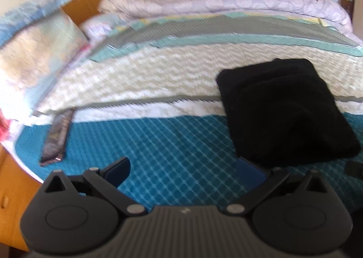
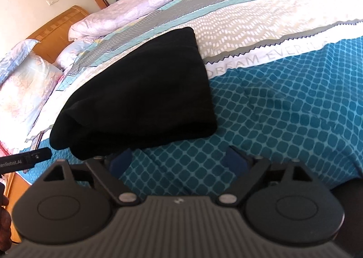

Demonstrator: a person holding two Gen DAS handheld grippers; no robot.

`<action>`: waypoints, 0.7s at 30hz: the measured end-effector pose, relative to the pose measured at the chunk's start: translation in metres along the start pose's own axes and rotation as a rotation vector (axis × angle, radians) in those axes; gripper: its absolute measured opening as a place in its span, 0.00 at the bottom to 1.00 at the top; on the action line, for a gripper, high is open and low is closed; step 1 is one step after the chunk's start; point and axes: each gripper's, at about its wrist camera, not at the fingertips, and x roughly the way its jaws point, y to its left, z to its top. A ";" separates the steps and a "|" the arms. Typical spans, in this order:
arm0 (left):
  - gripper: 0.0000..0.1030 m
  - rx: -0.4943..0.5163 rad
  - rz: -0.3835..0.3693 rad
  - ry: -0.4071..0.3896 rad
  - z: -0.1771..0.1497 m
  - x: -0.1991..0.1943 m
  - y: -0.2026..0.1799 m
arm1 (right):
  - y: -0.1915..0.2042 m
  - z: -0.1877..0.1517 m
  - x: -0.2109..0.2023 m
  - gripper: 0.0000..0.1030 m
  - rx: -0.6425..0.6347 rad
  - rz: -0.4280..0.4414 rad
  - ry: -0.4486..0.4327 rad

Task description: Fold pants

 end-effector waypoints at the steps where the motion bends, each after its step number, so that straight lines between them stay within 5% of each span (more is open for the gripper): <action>1: 1.00 -0.005 -0.018 0.010 0.000 0.001 0.001 | 0.000 0.000 0.001 0.95 -0.007 0.000 0.005; 15: 1.00 0.026 -0.130 -0.027 0.000 -0.011 -0.008 | -0.012 -0.004 -0.001 1.00 0.090 0.078 -0.017; 21: 1.00 0.016 -0.085 0.014 -0.001 -0.004 -0.007 | -0.016 -0.006 -0.003 1.00 0.111 0.098 -0.038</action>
